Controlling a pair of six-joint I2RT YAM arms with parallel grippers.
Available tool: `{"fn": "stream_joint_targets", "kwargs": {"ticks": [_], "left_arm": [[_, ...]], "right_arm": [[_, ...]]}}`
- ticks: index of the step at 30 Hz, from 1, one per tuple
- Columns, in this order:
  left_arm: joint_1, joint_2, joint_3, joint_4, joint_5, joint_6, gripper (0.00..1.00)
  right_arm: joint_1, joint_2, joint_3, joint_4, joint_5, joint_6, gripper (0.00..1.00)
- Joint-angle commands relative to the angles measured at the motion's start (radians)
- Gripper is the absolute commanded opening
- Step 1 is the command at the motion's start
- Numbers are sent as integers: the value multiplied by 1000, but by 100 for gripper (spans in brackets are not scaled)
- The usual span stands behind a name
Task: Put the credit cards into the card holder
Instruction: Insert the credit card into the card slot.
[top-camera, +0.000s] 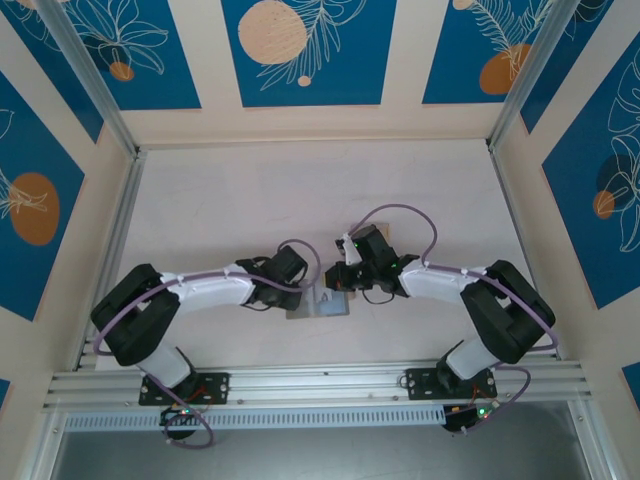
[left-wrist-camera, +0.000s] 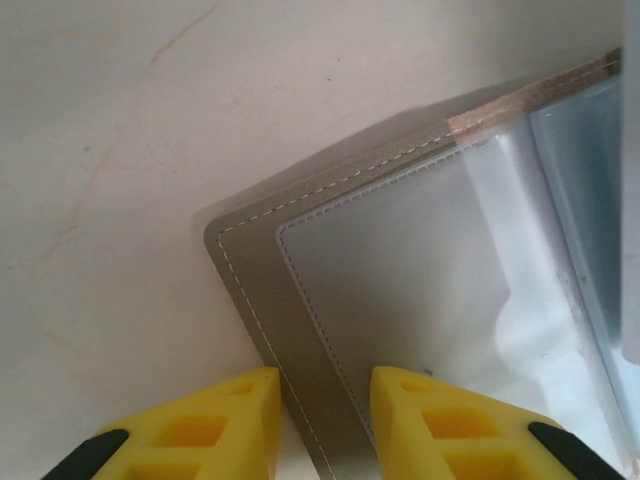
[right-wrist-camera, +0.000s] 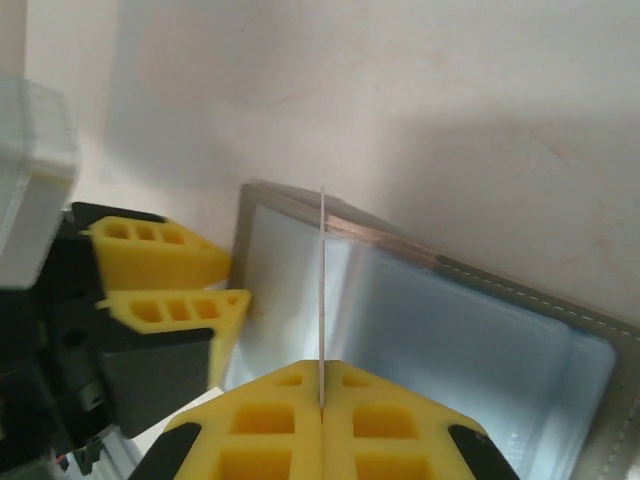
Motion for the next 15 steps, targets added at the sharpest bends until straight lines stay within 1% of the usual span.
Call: {"fn": "stream_joint_targets", "kwargs": {"ticks": [1, 7, 15], "left_arm": [[-24, 65, -10, -72, -68, -28, 26], [-41, 101, -27, -49, -65, -58, 22], [-50, 106, -34, -46, -62, -65, 21]], "right_arm": [[6, 16, -37, 98, 46, 38, 0], [2, 51, -71, 193, 32, 61, 0], [-7, 97, -102, 313, -25, 99, 0]]}}
